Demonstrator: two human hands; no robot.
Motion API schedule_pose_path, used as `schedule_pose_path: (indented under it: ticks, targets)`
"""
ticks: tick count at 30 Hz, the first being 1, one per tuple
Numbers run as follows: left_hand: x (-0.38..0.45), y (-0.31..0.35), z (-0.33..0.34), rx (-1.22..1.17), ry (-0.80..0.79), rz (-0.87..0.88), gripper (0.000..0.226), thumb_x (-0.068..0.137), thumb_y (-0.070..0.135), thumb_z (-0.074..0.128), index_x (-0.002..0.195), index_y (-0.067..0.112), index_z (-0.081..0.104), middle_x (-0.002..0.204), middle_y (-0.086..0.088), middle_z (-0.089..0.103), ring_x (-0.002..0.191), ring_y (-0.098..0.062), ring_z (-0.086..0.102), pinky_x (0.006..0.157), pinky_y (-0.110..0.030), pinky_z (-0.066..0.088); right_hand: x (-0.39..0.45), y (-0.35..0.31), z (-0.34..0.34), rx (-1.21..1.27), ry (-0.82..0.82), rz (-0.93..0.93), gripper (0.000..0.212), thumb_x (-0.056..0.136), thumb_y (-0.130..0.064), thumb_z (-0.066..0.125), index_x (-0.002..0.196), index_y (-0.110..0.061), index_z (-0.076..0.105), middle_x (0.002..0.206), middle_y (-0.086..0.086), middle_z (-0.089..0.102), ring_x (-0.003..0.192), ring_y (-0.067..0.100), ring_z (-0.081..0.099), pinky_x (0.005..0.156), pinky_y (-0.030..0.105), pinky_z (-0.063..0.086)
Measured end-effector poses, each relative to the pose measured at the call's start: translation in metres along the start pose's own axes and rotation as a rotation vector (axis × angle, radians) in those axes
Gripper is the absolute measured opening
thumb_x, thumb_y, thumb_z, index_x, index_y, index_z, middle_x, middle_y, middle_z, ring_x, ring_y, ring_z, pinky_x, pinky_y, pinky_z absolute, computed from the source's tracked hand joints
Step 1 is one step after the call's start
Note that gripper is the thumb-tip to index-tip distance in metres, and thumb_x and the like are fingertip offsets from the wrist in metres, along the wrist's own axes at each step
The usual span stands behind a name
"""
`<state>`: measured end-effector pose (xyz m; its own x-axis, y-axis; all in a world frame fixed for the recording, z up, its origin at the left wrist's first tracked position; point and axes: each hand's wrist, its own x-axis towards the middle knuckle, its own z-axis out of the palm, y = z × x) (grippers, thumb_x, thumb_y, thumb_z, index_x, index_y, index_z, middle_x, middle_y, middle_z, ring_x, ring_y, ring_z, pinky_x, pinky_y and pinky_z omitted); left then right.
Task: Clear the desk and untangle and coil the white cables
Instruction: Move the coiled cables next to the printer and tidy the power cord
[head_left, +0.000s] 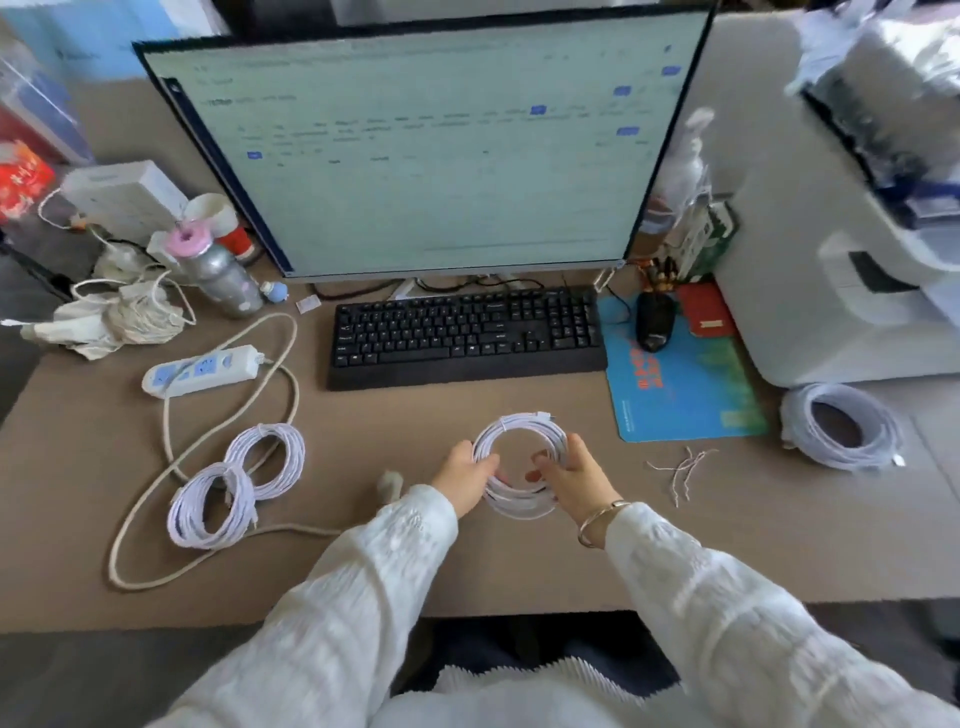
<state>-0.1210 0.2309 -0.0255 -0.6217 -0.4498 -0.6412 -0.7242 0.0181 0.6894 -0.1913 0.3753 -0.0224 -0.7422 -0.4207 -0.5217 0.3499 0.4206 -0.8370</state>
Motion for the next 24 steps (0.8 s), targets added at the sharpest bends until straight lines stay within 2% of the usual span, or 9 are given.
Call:
schedule_pose_path:
  ticks: [5, 8, 10, 12, 15, 17, 18, 22, 24]
  targets:
    - [0.013, 0.072, 0.09, 0.01, -0.129, 0.135, 0.018, 0.095, 0.02, 0.058, 0.103, 0.004, 0.06, 0.095, -0.013, 0.072, 0.084, -0.023, 0.066, 0.074, -0.029, 0.047, -0.001, 0.013, -0.112, 0.344, 0.26, 0.053, 0.036, 0.085, -0.011, 0.069, 0.115, -0.008, 0.049, 0.082, 0.011, 0.071, 0.068, 0.018, 0.068, 0.067, 0.034, 0.055]
    - [0.023, 0.114, 0.157, 0.023, -0.208, 0.187, 0.017, 0.092, 0.023, 0.064, 0.094, 0.006, 0.063, 0.085, -0.009, 0.065, 0.079, -0.02, 0.058, 0.075, -0.031, 0.044, 0.001, 0.021, -0.188, 0.472, 0.391, 0.045, 0.027, 0.087, -0.007, 0.067, 0.11, -0.005, 0.054, 0.093, 0.019, 0.068, 0.069, 0.018, 0.068, 0.062, 0.031, 0.053]
    - [0.029, 0.137, 0.2, 0.062, -0.234, 0.224, 0.024, 0.09, 0.028, 0.066, 0.09, 0.004, 0.064, 0.08, -0.007, 0.059, 0.075, -0.019, 0.055, 0.073, -0.031, 0.043, 0.004, 0.028, -0.236, 0.488, 0.449, 0.051, 0.02, 0.086, -0.009, 0.067, 0.105, -0.009, 0.061, 0.1, 0.02, 0.069, 0.077, 0.022, 0.066, 0.069, 0.034, 0.051]
    - [0.032, 0.16, 0.24, 0.07, -0.251, 0.247, 0.029, 0.089, 0.029, 0.066, 0.09, 0.0, 0.066, 0.079, -0.007, 0.059, 0.073, -0.017, 0.053, 0.072, -0.03, 0.042, 0.005, 0.033, -0.279, 0.467, 0.524, 0.038, 0.016, 0.084, -0.008, 0.068, 0.098, -0.015, 0.068, 0.098, 0.015, 0.071, 0.081, 0.022, 0.063, 0.074, 0.035, 0.048]
    - [0.043, 0.183, 0.294, 0.085, -0.323, 0.225, 0.026, 0.076, 0.038, 0.069, 0.083, 0.013, 0.069, 0.079, -0.006, 0.063, 0.077, -0.018, 0.056, 0.084, -0.035, 0.05, 0.009, 0.032, -0.331, 0.425, 0.631, 0.021, 0.024, 0.082, 0.003, 0.063, 0.083, -0.02, 0.07, 0.084, 0.007, 0.069, 0.076, 0.021, 0.06, 0.073, 0.035, 0.048]
    - [0.053, 0.189, 0.32, 0.061, -0.359, 0.172, 0.024, 0.066, 0.039, 0.068, 0.075, 0.016, 0.067, 0.078, -0.008, 0.063, 0.076, -0.02, 0.059, 0.087, -0.05, 0.055, 0.015, 0.034, -0.355, 0.363, 0.662, 0.02, 0.026, 0.082, 0.007, 0.06, 0.09, -0.015, 0.071, 0.085, 0.006, 0.069, 0.075, 0.018, 0.061, 0.074, 0.033, 0.05]
    - [0.055, 0.193, 0.331, 0.069, -0.36, 0.164, 0.019, 0.069, 0.033, 0.068, 0.076, 0.015, 0.068, 0.079, -0.009, 0.064, 0.075, -0.021, 0.06, 0.085, -0.051, 0.056, 0.019, 0.037, -0.364, 0.32, 0.674, 0.028, 0.026, 0.082, 0.005, 0.061, 0.096, -0.013, 0.071, 0.086, 0.004, 0.07, 0.077, 0.018, 0.062, 0.076, 0.032, 0.051]
    - [0.052, 0.207, 0.357, 0.115, -0.233, 0.193, 0.013, 0.087, 0.012, 0.067, 0.1, 0.011, 0.065, 0.088, -0.003, 0.065, 0.081, -0.02, 0.061, 0.066, -0.025, 0.052, 0.037, 0.049, -0.388, 0.063, 0.706, 0.087, 0.036, 0.086, -0.01, 0.062, 0.121, -0.021, 0.064, 0.095, 0.0, 0.068, 0.087, 0.018, 0.062, 0.085, 0.028, 0.047]
    - [0.051, 0.206, 0.362, 0.136, -0.138, 0.162, 0.02, 0.086, 0.012, 0.07, 0.104, 0.012, 0.061, 0.092, 0.0, 0.063, 0.086, -0.019, 0.062, 0.065, -0.023, 0.05, 0.04, 0.051, -0.391, -0.061, 0.679, 0.08, 0.036, 0.09, -0.013, 0.059, 0.125, -0.022, 0.063, 0.096, 0.0, 0.066, 0.091, 0.019, 0.059, 0.089, 0.028, 0.044]
